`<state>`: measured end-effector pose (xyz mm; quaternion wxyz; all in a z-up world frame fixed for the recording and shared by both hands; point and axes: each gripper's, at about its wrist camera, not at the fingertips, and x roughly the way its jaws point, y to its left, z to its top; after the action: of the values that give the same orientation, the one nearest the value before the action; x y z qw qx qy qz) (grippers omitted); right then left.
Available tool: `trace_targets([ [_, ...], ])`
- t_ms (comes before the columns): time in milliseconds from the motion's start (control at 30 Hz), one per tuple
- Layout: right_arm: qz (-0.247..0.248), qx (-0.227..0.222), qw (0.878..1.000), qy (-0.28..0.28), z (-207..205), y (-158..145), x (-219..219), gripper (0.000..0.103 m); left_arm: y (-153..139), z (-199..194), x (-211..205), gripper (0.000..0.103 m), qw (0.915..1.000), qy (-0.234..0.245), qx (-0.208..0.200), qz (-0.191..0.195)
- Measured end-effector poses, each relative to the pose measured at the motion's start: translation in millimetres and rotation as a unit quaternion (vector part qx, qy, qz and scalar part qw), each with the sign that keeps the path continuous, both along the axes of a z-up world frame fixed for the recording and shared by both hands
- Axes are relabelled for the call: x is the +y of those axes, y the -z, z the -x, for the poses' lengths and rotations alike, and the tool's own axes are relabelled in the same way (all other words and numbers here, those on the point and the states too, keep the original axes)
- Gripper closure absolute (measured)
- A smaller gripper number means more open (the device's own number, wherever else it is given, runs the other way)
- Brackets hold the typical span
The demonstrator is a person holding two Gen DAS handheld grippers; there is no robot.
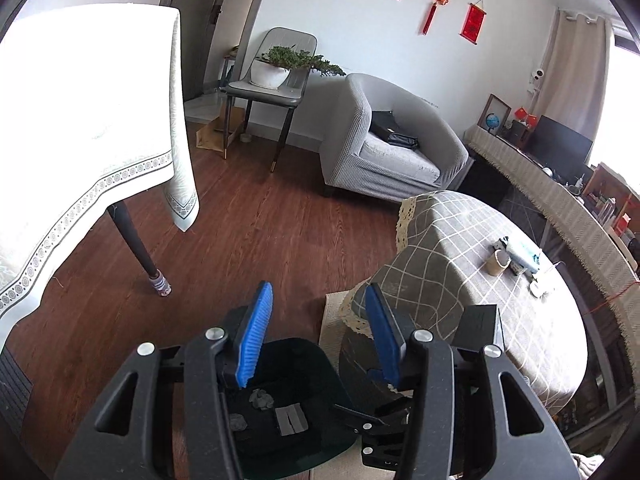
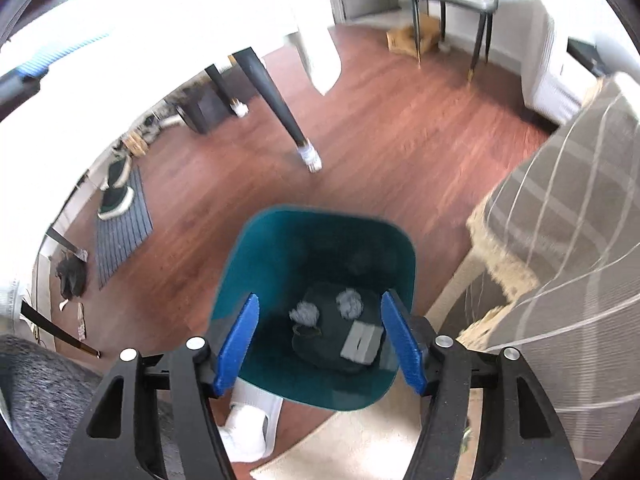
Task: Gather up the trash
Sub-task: 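Raise both open tools away from the teal bin, then grasp the brown tape core with the left tool while the right tool grasps the white card packaging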
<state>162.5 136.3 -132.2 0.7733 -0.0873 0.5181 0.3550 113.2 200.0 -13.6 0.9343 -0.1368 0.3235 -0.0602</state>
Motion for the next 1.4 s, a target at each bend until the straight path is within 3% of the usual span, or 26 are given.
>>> trace_targets([
  [133,-0.018,-0.04,0.999,0.002,1.8,-30.9,-12.4,0.043,-11.9,-1.8,-15.0,0.046,0.9997,0.01,-0.017,-0.016],
  [200,-0.023,-0.056,0.998,0.005,2.3,-44.0,-21.7,0.043,-16.7,-2.9,-23.8,0.037,0.9995,0.013,-0.026,-0.015],
  [600,-0.052,-0.123,0.988,0.072,-16.1,-103.3,-104.6,0.043,-22.4,-29.0,-85.4,0.03,0.9974,0.048,-0.033,-0.042],
  [867,-0.059,-0.134,0.983,0.106,-33.0,-115.0,-154.1,0.043,-17.4,-49.5,-131.2,0.027,0.9941,0.066,-0.033,-0.08],
  [1200,-0.048,-0.137,0.977,0.155,-52.9,-116.8,-218.4,0.043,-11.6,-78.0,-171.2,0.025,0.9929,0.083,-0.024,-0.082],
  [1400,-0.044,-0.149,0.971,0.183,-58.4,-122.3,-252.8,0.036,-8.1,-91.9,-192.8,0.025,0.9921,0.094,-0.019,-0.08],
])
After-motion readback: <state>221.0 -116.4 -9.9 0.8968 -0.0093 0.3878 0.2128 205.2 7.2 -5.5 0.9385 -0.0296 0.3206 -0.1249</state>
